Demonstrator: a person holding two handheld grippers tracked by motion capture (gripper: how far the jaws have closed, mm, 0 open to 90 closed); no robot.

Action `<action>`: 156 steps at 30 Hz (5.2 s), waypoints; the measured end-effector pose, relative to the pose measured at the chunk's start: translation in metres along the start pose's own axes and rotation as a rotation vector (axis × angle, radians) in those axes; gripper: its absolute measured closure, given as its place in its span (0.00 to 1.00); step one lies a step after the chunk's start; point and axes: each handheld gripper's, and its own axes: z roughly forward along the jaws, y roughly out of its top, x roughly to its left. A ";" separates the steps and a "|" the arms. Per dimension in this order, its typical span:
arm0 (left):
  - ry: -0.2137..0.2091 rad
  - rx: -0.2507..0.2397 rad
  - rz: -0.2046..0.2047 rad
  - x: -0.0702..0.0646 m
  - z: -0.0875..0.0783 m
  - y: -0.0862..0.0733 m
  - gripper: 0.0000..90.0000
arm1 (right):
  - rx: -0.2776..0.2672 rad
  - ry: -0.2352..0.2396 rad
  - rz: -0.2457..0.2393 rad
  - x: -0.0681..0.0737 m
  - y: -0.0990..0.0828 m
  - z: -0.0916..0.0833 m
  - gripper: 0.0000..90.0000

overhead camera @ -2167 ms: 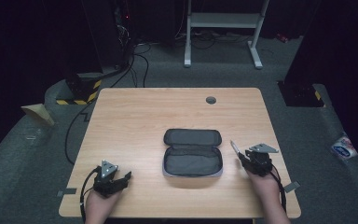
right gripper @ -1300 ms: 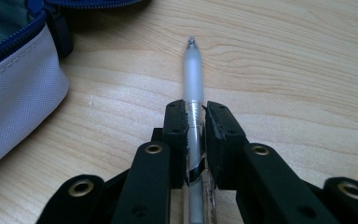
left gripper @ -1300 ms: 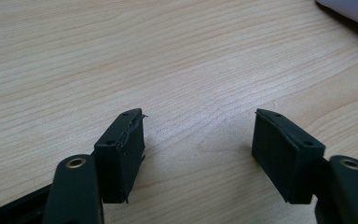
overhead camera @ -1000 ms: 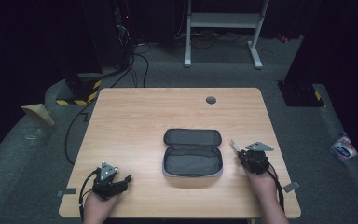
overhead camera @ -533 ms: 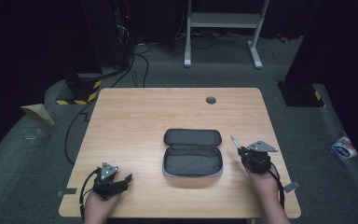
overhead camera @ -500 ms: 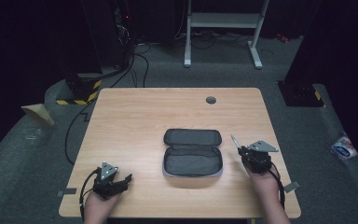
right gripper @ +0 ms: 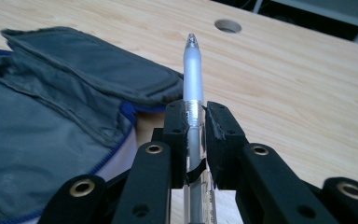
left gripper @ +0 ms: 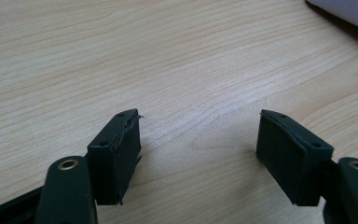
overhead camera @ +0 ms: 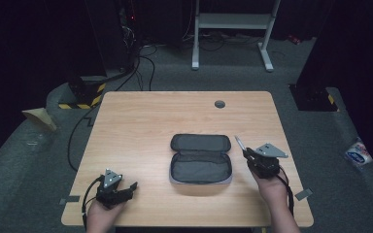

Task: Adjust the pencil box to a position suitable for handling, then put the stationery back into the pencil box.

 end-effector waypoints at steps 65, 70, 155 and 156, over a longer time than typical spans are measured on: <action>0.005 0.003 0.011 -0.003 0.000 0.000 0.33 | 0.057 0.406 -0.225 0.104 0.029 0.047 0.83; 0.003 0.004 0.010 -0.003 0.000 0.000 0.33 | 0.040 0.419 -0.178 0.100 0.031 0.046 0.69; -0.004 0.021 0.023 0.006 0.024 0.020 0.22 | 0.215 -0.122 0.196 -0.021 -0.063 0.023 0.24; -0.004 0.021 0.023 0.006 0.024 0.020 0.22 | 0.215 -0.121 0.196 -0.021 -0.063 0.023 0.25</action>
